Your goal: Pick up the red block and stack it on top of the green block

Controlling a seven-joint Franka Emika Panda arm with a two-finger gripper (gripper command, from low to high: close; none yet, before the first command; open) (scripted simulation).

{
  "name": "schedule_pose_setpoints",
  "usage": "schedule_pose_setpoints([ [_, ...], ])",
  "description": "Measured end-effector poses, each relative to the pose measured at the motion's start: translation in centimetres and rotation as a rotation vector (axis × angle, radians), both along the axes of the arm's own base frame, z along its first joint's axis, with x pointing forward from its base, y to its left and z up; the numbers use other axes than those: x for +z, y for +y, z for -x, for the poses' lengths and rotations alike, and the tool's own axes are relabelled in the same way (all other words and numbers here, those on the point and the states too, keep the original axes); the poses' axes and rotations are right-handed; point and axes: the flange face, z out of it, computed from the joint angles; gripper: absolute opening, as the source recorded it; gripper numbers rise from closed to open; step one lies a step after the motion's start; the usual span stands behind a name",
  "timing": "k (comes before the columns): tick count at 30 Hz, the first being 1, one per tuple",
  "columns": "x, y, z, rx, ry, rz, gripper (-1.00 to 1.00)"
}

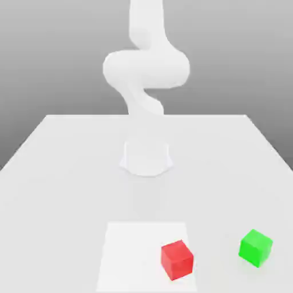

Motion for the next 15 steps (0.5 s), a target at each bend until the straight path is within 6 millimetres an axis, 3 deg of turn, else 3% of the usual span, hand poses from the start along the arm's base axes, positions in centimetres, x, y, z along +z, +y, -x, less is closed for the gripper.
schedule_pose_setpoints([
  [3,-5.6,0.7,-3.7,0.049,0.096,0.018,0.0],
  [7,-13.3,1.9,-7.1,0.112,0.217,0.042,0.0],
  [11,-21.4,3.1,-9.1,0.176,0.338,0.068,0.0],
  [15,-29.5,4.3,-9.6,0.241,0.458,0.096,0.0],
])
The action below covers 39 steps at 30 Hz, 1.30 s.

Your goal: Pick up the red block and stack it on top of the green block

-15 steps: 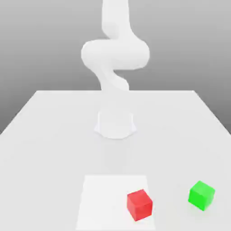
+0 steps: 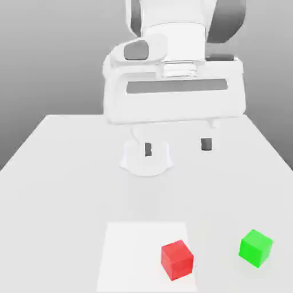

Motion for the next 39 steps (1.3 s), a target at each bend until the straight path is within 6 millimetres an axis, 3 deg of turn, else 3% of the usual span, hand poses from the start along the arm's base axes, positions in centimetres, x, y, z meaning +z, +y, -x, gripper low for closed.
schedule_pose_setpoints([
  [7,-13.7,1.6,2.4,0.118,0.208,0.052,0.0],
  [13,-21.8,1.6,3.3,0.139,0.25,0.063,0.0],
  [14,-22.6,1.6,3.3,0.139,0.25,0.063,-1.0],
  [21,-22.6,1.6,3.3,0.139,0.251,0.064,-1.0],
  [26,-17.4,1.7,3.3,0.141,0.251,0.063,-1.0],
  [29,-15.6,6.7,3.8,0.249,0.25,0.072,-1.0],
  [34,-13.2,18.1,7.2,0.502,0.239,0.105,-1.0],
  [36,-14.2,19.7,7.8,0.536,0.237,0.112,-1.0],
  [39,-17.8,20.0,7.9,0.544,0.236,0.114,-1.0],
])
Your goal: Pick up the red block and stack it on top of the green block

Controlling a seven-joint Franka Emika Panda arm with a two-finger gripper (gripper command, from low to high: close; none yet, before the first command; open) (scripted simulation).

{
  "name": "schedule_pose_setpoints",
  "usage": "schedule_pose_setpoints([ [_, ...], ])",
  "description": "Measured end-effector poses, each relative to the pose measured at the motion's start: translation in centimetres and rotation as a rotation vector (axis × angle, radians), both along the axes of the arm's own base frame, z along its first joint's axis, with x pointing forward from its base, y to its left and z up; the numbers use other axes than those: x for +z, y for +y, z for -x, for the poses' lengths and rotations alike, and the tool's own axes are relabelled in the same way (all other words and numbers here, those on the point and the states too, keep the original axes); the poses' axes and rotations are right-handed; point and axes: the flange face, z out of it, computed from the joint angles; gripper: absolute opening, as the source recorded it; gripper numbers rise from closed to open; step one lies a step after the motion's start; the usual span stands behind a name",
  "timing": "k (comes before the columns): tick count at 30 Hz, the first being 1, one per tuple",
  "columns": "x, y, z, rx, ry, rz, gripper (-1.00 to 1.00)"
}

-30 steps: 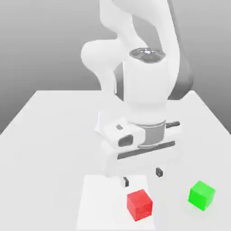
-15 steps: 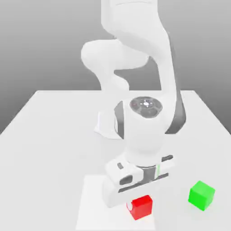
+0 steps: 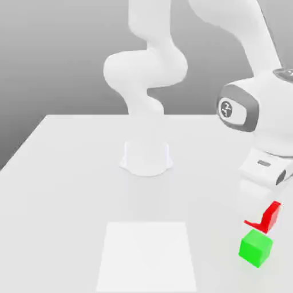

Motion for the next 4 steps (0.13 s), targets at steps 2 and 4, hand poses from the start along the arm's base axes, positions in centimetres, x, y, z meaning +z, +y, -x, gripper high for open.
schedule_pose_setpoints([
  [2,-0.94,0.01,0.07,0.001,0.0,0.0,1.0],
  [4,-0.94,0.01,0.07,0.001,0.0,0.0,1.0],
])
